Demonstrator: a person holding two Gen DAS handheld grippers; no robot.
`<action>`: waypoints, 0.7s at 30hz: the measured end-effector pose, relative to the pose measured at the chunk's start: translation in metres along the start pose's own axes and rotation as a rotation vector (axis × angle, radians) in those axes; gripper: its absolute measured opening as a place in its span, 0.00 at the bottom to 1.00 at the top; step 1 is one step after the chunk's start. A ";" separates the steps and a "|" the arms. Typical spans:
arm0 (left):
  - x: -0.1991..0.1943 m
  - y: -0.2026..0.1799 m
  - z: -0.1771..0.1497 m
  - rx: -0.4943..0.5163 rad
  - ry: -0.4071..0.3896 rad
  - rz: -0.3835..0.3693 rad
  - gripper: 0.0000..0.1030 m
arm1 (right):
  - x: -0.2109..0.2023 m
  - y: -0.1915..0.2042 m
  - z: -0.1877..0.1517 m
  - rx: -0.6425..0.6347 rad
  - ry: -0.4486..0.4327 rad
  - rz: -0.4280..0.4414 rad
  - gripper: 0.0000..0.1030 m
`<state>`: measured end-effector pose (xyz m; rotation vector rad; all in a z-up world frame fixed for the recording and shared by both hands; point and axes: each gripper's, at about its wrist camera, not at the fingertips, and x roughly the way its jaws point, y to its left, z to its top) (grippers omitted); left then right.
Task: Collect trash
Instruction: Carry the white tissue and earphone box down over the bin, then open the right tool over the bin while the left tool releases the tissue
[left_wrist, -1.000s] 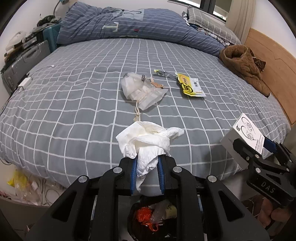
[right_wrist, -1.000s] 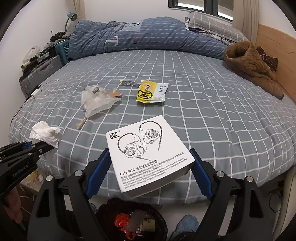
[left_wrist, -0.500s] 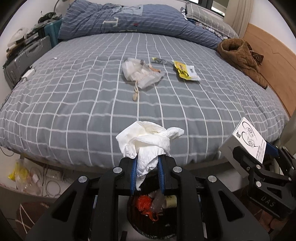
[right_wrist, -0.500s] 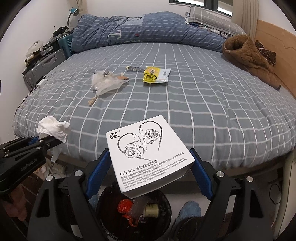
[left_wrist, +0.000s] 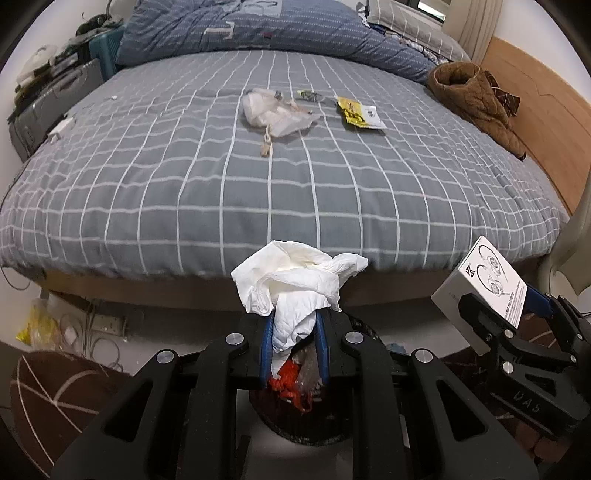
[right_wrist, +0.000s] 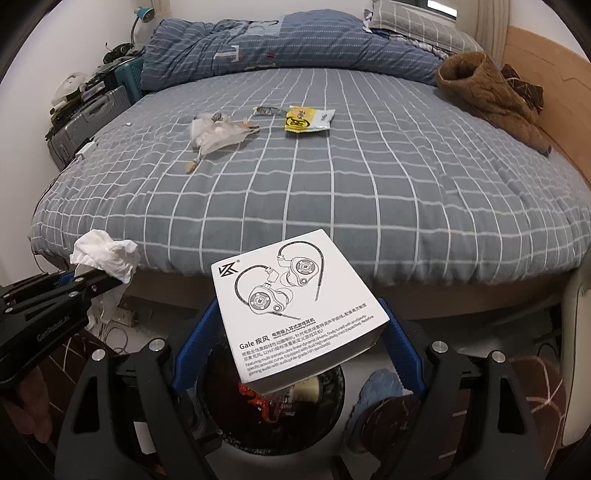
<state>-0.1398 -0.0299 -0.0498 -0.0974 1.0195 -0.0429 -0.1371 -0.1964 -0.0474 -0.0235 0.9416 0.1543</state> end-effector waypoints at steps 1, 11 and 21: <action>-0.002 0.001 -0.003 -0.002 0.003 0.002 0.18 | -0.001 0.000 -0.002 0.001 0.003 -0.002 0.78; -0.002 0.009 -0.026 -0.017 0.043 0.007 0.18 | -0.004 0.009 -0.029 0.009 0.067 0.006 0.78; 0.042 0.015 -0.043 -0.019 0.128 0.011 0.18 | 0.046 0.017 -0.050 -0.004 0.202 0.014 0.78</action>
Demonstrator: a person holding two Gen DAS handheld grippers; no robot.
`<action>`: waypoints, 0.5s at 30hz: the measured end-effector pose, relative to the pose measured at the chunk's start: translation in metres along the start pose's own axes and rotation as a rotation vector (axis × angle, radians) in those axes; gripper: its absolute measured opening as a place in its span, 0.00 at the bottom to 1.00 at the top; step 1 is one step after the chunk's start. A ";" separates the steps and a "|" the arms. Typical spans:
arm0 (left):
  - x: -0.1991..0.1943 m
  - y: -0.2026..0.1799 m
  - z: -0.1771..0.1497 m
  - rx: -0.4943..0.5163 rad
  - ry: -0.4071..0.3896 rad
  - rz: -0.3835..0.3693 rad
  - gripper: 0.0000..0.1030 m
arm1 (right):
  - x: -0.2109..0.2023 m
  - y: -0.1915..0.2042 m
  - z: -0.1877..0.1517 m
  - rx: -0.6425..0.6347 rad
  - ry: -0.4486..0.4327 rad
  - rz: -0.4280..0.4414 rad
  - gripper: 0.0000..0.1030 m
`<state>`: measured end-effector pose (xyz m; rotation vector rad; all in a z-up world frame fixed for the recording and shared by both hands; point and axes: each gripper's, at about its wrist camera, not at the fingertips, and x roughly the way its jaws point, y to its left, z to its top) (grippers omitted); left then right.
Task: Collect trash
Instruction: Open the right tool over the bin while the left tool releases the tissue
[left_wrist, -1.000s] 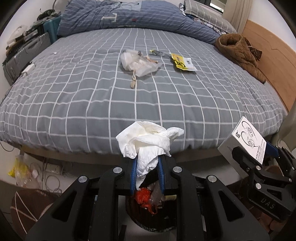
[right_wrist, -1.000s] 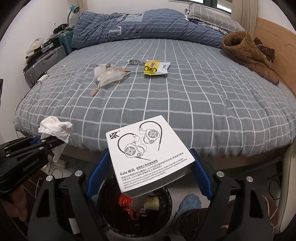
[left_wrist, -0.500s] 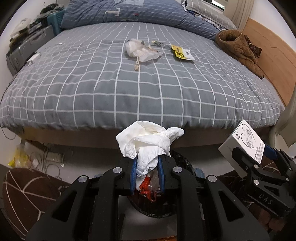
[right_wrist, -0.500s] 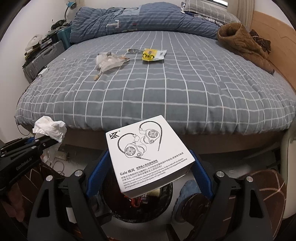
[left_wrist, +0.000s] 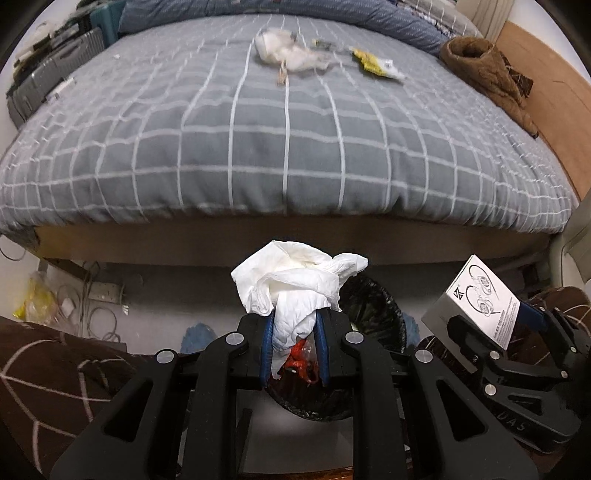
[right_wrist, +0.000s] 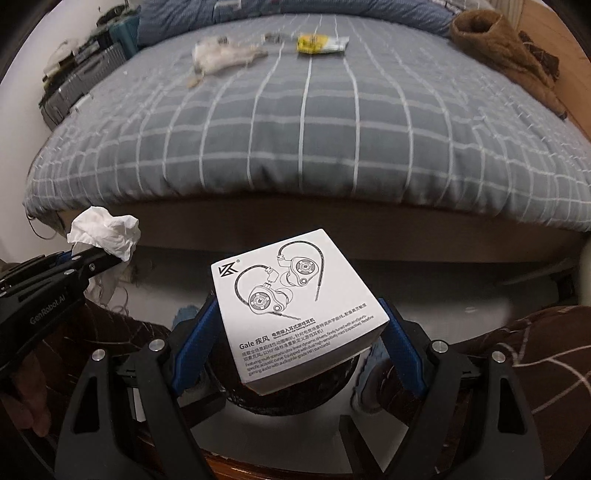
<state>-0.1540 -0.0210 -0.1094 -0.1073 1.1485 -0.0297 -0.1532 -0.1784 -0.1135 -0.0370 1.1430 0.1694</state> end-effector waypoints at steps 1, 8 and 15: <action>0.006 0.000 0.000 0.003 0.011 0.002 0.18 | 0.006 -0.001 0.000 0.000 0.013 0.000 0.78; 0.052 0.006 -0.001 0.003 0.122 0.007 0.18 | 0.049 -0.003 0.011 0.009 0.095 -0.019 0.78; 0.071 0.015 0.005 -0.011 0.149 0.029 0.18 | 0.082 0.005 0.013 -0.007 0.160 -0.010 0.74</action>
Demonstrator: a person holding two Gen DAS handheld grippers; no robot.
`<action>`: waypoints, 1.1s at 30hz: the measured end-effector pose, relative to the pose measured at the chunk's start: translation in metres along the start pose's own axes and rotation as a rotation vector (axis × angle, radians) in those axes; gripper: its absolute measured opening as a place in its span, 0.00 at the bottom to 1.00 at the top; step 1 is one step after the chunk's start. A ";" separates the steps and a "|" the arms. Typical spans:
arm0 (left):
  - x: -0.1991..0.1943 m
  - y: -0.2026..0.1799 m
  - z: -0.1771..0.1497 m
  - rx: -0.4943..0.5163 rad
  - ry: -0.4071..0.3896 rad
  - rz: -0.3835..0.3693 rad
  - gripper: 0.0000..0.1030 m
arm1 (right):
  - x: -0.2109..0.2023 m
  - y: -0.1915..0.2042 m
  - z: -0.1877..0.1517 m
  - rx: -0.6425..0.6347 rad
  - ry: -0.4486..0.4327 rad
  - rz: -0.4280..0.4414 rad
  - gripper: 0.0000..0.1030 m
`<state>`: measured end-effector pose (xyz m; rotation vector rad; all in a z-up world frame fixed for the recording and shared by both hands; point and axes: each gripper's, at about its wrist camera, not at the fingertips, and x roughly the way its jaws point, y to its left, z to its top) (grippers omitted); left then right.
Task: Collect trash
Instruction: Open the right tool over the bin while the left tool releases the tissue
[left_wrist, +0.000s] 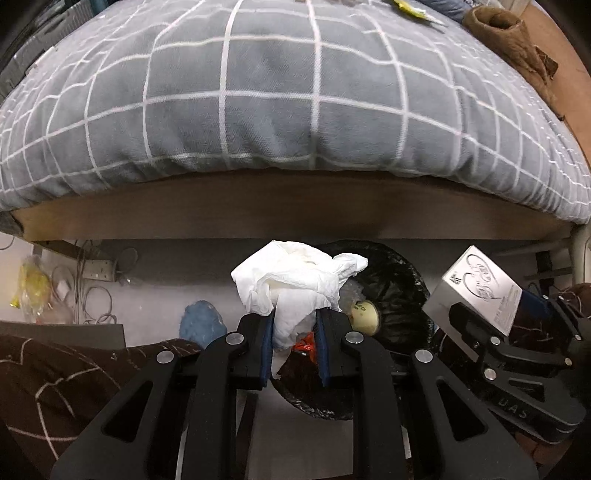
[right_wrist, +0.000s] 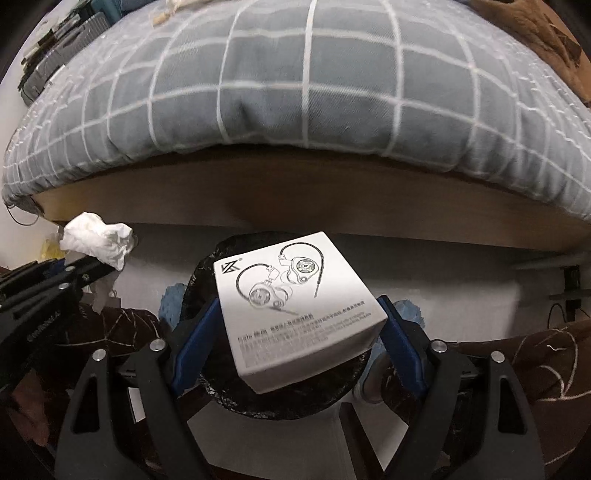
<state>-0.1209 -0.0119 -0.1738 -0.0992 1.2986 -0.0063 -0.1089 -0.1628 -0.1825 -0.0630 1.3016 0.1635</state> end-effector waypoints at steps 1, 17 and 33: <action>0.003 0.001 0.000 -0.003 0.006 0.001 0.18 | 0.004 0.003 0.001 0.003 0.011 0.002 0.73; 0.013 0.024 -0.005 -0.047 0.031 0.027 0.18 | 0.019 0.017 0.005 -0.045 0.006 -0.020 0.92; 0.021 -0.042 0.000 0.061 0.040 -0.007 0.18 | -0.006 -0.055 -0.002 0.075 -0.064 -0.106 0.93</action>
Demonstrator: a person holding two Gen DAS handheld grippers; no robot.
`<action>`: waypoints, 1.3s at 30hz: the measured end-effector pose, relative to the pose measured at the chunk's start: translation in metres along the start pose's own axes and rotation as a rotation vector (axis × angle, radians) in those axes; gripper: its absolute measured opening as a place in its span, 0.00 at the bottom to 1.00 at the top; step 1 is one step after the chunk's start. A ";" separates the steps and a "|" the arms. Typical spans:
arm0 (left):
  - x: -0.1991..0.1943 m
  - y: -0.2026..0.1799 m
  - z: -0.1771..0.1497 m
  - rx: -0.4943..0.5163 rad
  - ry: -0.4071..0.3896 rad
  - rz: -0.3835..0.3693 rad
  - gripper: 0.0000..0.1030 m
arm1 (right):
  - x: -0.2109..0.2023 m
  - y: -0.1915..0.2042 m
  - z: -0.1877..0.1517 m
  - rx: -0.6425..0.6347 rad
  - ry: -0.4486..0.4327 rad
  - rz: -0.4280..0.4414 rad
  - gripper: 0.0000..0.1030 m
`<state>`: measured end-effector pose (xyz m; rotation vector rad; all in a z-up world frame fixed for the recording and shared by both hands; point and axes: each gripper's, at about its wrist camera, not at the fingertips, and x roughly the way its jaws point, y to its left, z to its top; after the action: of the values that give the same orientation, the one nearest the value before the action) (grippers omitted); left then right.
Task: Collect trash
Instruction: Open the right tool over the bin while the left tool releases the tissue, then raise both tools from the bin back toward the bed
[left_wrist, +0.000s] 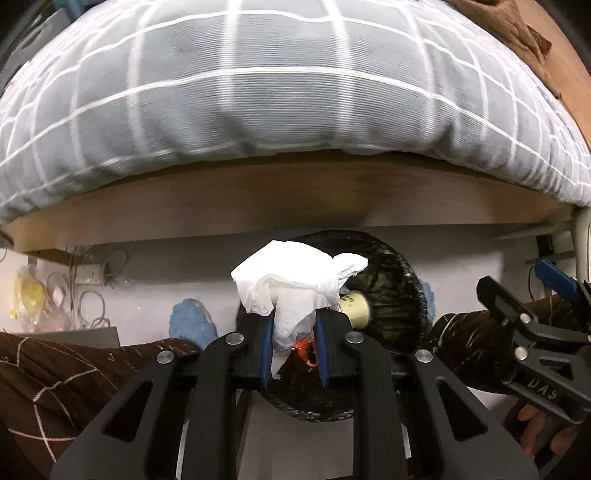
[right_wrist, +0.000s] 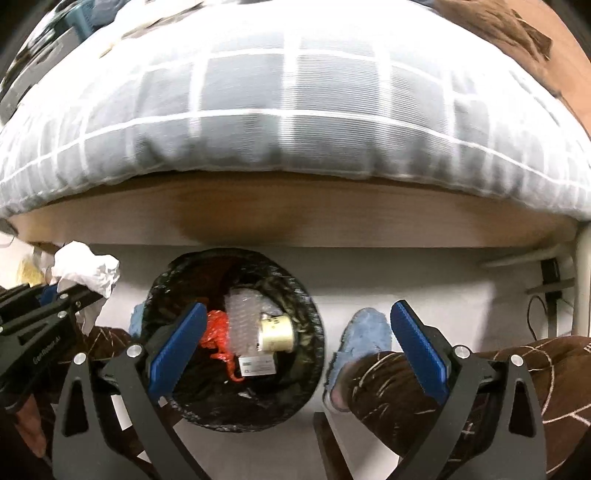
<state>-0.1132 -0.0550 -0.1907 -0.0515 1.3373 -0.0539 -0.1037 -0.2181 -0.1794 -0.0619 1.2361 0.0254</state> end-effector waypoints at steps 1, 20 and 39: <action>0.001 -0.006 0.000 0.008 0.003 -0.005 0.18 | 0.000 -0.006 -0.001 0.014 -0.001 -0.002 0.93; 0.016 -0.033 -0.004 0.060 0.011 -0.021 0.44 | -0.010 -0.032 -0.002 0.075 -0.037 0.011 0.93; -0.034 -0.019 0.008 0.035 -0.157 0.023 0.94 | -0.052 -0.028 0.010 0.044 -0.184 -0.004 0.93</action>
<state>-0.1136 -0.0716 -0.1544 -0.0109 1.1796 -0.0529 -0.1099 -0.2452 -0.1261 -0.0236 1.0518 0.0002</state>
